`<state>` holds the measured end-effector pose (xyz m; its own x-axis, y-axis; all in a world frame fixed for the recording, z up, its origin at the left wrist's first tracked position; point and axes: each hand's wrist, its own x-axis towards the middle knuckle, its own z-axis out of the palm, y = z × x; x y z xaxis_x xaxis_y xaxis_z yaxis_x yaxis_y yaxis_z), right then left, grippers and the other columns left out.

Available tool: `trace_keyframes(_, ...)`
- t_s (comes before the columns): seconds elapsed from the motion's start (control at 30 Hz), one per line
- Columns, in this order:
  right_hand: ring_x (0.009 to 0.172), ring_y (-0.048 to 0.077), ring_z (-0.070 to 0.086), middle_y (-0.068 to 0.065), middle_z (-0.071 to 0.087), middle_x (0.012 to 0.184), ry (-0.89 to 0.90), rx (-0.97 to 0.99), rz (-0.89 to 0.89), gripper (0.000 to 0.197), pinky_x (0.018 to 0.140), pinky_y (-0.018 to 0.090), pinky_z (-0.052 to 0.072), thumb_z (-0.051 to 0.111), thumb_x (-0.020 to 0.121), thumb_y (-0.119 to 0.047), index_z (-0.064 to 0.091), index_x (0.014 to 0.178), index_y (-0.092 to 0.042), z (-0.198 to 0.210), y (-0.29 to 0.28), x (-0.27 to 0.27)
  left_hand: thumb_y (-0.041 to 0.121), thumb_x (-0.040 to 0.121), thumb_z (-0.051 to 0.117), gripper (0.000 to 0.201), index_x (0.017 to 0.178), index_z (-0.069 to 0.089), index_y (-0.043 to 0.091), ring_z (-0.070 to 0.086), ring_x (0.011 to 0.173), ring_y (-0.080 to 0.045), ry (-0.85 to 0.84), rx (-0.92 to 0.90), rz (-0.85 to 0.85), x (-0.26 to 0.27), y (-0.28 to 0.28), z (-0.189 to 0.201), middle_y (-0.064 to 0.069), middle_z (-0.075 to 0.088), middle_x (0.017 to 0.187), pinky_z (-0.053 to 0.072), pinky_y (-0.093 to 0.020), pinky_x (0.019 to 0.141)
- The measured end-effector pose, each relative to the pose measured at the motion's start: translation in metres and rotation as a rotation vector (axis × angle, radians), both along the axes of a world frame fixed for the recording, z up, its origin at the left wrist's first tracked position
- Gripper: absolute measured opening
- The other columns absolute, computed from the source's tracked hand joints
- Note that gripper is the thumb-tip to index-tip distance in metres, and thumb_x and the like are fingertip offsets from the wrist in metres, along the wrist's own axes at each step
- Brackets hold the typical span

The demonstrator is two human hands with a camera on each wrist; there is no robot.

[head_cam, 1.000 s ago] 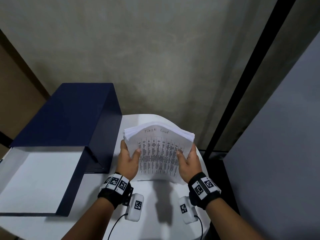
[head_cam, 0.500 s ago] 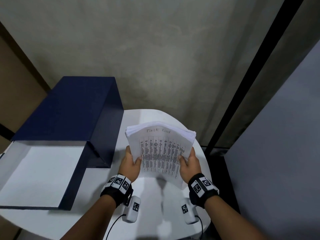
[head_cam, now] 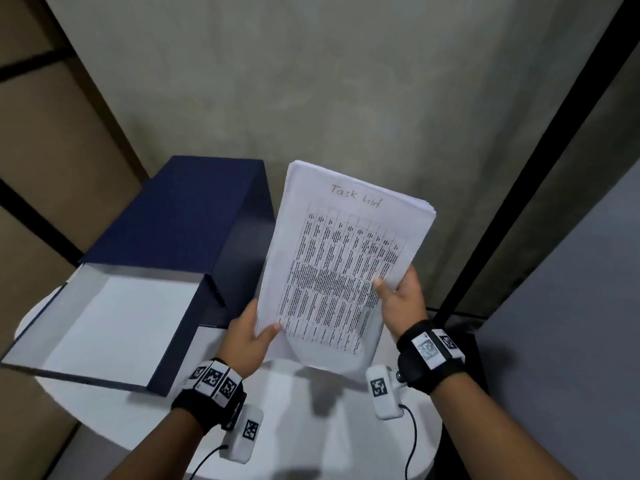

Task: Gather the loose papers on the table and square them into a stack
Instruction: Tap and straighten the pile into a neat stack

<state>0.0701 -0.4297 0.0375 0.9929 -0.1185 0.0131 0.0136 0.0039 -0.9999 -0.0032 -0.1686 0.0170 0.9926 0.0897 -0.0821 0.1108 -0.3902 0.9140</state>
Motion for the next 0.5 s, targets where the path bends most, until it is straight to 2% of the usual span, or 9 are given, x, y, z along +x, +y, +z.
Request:
trace_keyframes(0.07,0.105,0.0,0.063,-0.012,0.065,0.115,-0.004,0.051,0.016,0.045,0.092,0.028,0.049,0.056,0.09,0.004,0.05,0.119,-0.029,0.003,0.003,0.004,0.007,0.09,0.062,0.04,0.11,0.052,0.04,0.062,0.098,0.012,-0.013,-0.054,0.004,-0.005,0.005,0.016,0.034,0.066,0.103,0.047,-0.004,0.077)
trace_keyframes(0.17,0.107,0.004,0.064,-0.01,0.066,0.116,-0.003,0.142,0.061,0.045,0.096,0.034,0.049,0.054,0.09,0.005,0.052,0.114,-0.032,0.007,0.01,0.008,0.005,0.09,0.062,0.039,0.116,0.055,0.033,0.064,0.101,0.005,0.011,-0.17,0.033,-0.009,0.015,0.025,0.022,0.07,0.107,0.049,-0.016,0.086)
trace_keyframes(0.2,0.105,0.001,0.064,-0.011,0.066,0.115,-0.006,0.159,0.08,0.044,0.095,0.033,0.048,0.053,0.091,0.005,0.051,0.113,-0.033,0.009,0.012,0.008,0.006,0.09,0.062,0.04,0.118,0.055,0.034,0.064,0.104,0.003,0.018,-0.181,0.037,-0.009,0.016,0.025,0.019,0.069,0.11,0.049,-0.018,0.088)
trace_keyframes(0.3,0.108,-0.003,0.061,-0.016,0.063,0.117,-0.033,0.162,0.126,0.047,0.097,0.028,0.046,0.05,0.093,0.004,0.049,0.114,-0.038,0.01,0.016,0.004,0.008,0.09,0.063,0.039,0.114,0.054,0.036,0.063,0.103,0.006,0.013,-0.124,0.023,-0.011,0.015,0.024,0.021,0.069,0.109,0.049,-0.013,0.086)
trace_keyframes(0.37,0.114,-0.002,0.058,-0.016,0.061,0.121,-0.081,0.132,0.129,0.05,0.098,0.024,0.045,0.049,0.093,0.005,0.047,0.117,-0.039,0.012,0.015,0.002,0.001,0.088,0.063,0.04,0.115,0.056,0.03,0.064,0.106,-0.004,0.026,-0.183,0.034,-0.005,0.012,0.018,0.014,0.071,0.109,0.051,-0.023,0.092)
trace_keyframes(0.4,0.115,-0.002,0.058,-0.016,0.06,0.121,-0.109,0.107,0.138,0.051,0.097,0.021,0.045,0.049,0.093,0.005,0.046,0.119,-0.038,0.014,0.013,0.0,-0.003,0.088,0.061,0.043,0.115,0.054,0.029,0.064,0.107,-0.005,0.036,-0.202,0.033,-0.002,0.011,0.015,0.015,0.071,0.109,0.051,-0.024,0.092)
trace_keyframes(0.5,0.11,-0.009,0.057,-0.018,0.058,0.121,-0.131,0.048,0.156,0.048,0.09,0.011,0.046,0.052,0.094,0.001,0.039,0.127,-0.03,0.013,0.002,-0.006,-0.005,0.09,0.056,0.052,0.117,0.046,0.038,0.057,0.107,0.013,0.055,-0.193,-0.054,0.008,-0.002,0.013,0.033,0.064,0.11,0.044,-0.008,0.09)
